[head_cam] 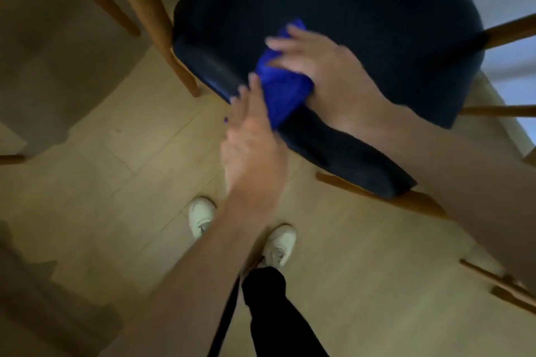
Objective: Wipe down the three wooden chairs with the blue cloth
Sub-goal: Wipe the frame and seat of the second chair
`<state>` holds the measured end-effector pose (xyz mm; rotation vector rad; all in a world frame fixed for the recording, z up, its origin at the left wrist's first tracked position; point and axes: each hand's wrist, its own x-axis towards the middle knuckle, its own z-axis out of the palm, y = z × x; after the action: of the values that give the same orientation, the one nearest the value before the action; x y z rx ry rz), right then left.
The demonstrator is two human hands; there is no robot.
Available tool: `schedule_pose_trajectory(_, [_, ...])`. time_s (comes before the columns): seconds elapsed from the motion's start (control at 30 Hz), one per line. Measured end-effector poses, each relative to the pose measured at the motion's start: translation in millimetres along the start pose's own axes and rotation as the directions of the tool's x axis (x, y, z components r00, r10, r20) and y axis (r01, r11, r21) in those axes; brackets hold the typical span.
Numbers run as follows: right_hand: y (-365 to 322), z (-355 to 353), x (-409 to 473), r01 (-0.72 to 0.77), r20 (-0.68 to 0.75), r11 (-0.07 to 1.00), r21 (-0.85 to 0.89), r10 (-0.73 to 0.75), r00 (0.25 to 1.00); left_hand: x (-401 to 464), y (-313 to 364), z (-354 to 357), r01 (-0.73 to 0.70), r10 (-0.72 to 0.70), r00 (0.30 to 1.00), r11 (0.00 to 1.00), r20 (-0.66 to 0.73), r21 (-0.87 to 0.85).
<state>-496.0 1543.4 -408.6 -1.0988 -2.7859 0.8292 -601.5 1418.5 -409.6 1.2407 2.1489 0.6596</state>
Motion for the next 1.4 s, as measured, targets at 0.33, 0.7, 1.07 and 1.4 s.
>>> schedule_pose_trajectory(0.33, [49.3,4.2,-122.9,-0.146,0.059,0.989,-0.006,0.146,0.988,-96.5,48.6,125.3,0.049,-0.048,0.999,0.999,0.025,-0.024])
schedule_pose_trajectory(0.7, [37.4,-32.3,-193.9,-0.814,0.062,0.463,-0.349,0.879,0.473,-126.5,80.2,157.7,-0.032,0.195,0.813,0.955,0.549,-0.293])
schedule_pose_trajectory(1.07, [40.7,45.3,-241.2,-0.886,-0.255,0.397,0.238,0.906,0.337,-37.9,108.5,158.1,-0.696,0.595,0.540,0.714,0.596,-0.083])
schedule_pose_trajectory(1.4, [10.5,58.6,-279.3,-0.715,-0.161,0.509,0.479,0.852,0.499,-47.9,91.0,110.8,-0.837,0.553,0.349,0.547,0.756,-0.013])
